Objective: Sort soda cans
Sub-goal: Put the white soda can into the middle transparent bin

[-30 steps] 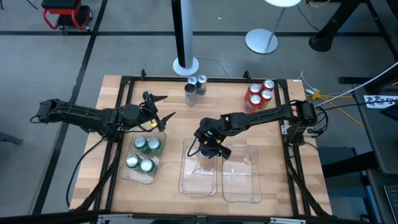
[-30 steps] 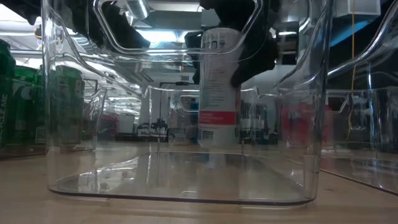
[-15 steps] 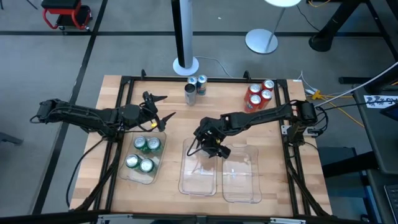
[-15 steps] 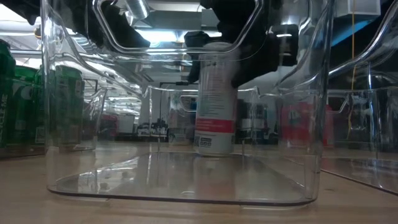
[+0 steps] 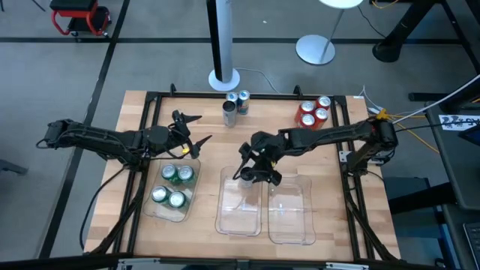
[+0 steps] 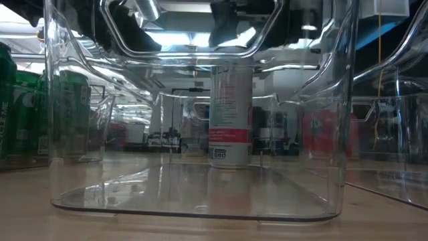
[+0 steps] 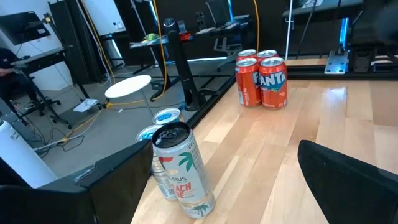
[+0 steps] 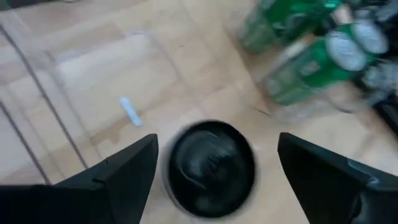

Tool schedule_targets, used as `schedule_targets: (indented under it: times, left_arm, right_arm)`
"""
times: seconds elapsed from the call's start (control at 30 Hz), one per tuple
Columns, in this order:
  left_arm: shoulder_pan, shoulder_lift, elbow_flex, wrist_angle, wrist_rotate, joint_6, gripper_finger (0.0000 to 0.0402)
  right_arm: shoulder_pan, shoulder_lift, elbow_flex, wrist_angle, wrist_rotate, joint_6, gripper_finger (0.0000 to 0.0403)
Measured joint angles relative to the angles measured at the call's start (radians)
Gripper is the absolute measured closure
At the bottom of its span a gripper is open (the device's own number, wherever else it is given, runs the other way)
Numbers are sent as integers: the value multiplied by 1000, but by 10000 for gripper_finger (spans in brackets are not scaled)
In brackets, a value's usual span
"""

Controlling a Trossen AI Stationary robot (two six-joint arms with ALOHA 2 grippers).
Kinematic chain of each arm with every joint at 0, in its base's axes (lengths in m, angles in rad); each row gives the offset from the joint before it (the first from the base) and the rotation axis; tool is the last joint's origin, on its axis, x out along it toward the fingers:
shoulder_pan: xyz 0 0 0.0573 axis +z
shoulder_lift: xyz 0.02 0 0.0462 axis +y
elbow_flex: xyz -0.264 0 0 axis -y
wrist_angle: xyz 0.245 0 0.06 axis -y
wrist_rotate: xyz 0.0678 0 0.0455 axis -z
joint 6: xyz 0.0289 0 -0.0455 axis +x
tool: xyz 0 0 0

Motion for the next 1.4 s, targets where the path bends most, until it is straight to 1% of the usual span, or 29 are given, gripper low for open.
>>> schedule_targets:
  times: [0.2,0.3,0.4,0.6,0.7,0.83,0.9,0.97,1.13,1.3,1.4]
  left_arm:
    - [0,0,0,0,0,0,13]
    - [0,0,0,0,0,0,13]
    - [0,0,0,0,0,-1,13]
    - [0,0,0,0,0,-1,13]
    - [0,0,0,0,0,-1,13]
    - [0,0,0,0,0,0,13]
    - [0,0,0,-1,0,4,13]
    - [0,0,0,-1,0,5,13]
    - [0,0,0,-1,0,8,13]
    - [0,0,0,-1,0,8,13]
    - [0,0,0,0,0,8,13]
  right_arm:
    - [-61,-66,0,10,86,-9,73]
    - [-106,-76,0,32,132,-29,73]
    - [-164,-76,-1,83,149,-32,72]
    - [-308,-60,-2,203,138,-39,72]
    - [-376,-48,-1,259,99,-16,72]
    - [-440,5,-1,344,34,42,72]
    - [-460,27,-1,379,24,55,72]
    - [-473,40,-1,414,43,48,72]
    - [-482,49,-1,433,172,29,72]
    - [-483,64,-2,493,158,60,69]
    - [-481,73,-1,547,143,86,48]
